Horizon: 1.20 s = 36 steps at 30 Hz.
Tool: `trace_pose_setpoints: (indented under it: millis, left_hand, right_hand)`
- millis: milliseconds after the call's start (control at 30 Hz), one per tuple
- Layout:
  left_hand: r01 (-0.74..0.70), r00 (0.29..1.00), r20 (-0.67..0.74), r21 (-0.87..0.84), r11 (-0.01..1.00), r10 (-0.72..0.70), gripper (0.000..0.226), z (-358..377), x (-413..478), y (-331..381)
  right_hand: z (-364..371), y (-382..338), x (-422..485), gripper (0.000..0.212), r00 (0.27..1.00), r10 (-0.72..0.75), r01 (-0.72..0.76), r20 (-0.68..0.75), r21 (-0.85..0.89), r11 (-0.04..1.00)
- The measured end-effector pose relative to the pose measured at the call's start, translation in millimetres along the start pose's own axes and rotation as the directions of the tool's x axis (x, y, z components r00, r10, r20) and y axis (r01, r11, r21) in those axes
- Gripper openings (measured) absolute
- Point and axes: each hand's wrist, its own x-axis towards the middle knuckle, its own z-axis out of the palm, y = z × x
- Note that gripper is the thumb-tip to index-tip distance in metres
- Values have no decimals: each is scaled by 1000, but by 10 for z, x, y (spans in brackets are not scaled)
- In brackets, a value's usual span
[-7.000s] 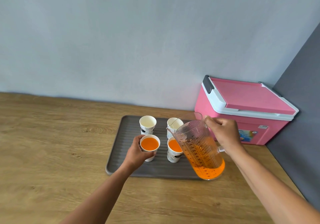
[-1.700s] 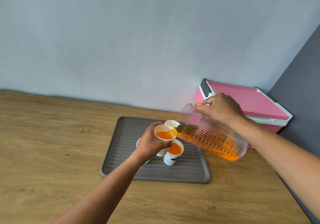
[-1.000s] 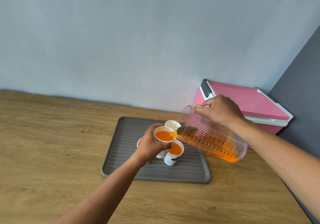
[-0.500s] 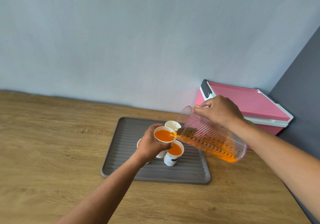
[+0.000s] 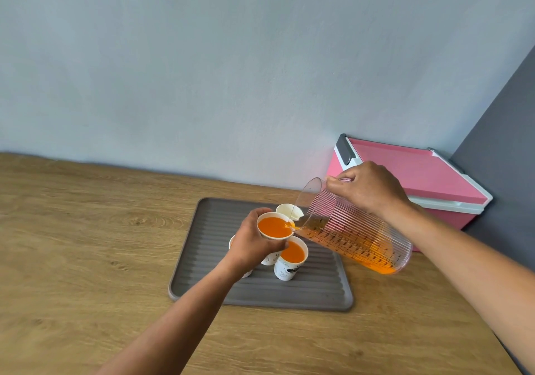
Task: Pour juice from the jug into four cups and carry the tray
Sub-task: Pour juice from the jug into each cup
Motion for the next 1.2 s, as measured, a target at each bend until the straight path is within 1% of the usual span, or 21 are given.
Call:
trace_pose_setpoints:
  millis: [167,267,367,400,467,500,567,667,800,867,967,1033,1200]
  left_hand:
    - [-7,1000,-7,-25,1000,7,80,-25,33,21]
    - [-27,999,-25,-35,999,26,75,-66,71,62]
    - [-44,999,-33,-20,999,43,72,-114,139,101]
    - [-47,998,-36,-12,999,47,72,-132,167,106]
    - [-54,998,-42,6,999,54,75,-161,228,108]
    - [-57,997,-45,14,998,57,76,-171,261,106]
    - [-61,997,-51,25,998,63,77,-199,327,105]
    - [-71,995,-62,12,997,71,75,-263,444,107]
    - [-73,992,-98,27,997,75,77,-354,641,60]
    - [-62,991,-111,52,997,68,79,-404,759,0]
    - [-24,992,-122,71,997,33,80,-468,926,-130]
    - [4,992,-125,79,997,6,78,-484,1018,-238]
    - [68,995,-74,107,992,-60,79,-463,1141,-527]
  right_hand:
    - [31,98,20,37,999,45,-43,-19,93,995]
    - [64,191,28,41,994,100,-90,-42,205,975]
    - [124,272,34,37,987,143,-113,-68,333,936]
    - [141,279,36,39,985,152,-114,-77,364,925]
    - [198,297,41,52,982,160,-109,-99,396,912]
    - [231,311,51,55,980,166,-105,-113,419,902]
    - [290,338,73,51,973,182,-95,-141,475,875]
    - [378,408,133,55,962,217,-94,-164,549,831]
    - [467,490,216,52,944,252,-63,-211,638,768]
    - [501,525,242,52,934,278,-69,-224,651,756]
    - [578,590,268,51,931,271,-57,-245,636,769]
    - [612,611,262,53,928,280,-58,-246,647,760]
    - [622,623,225,56,923,316,-105,-217,650,753]
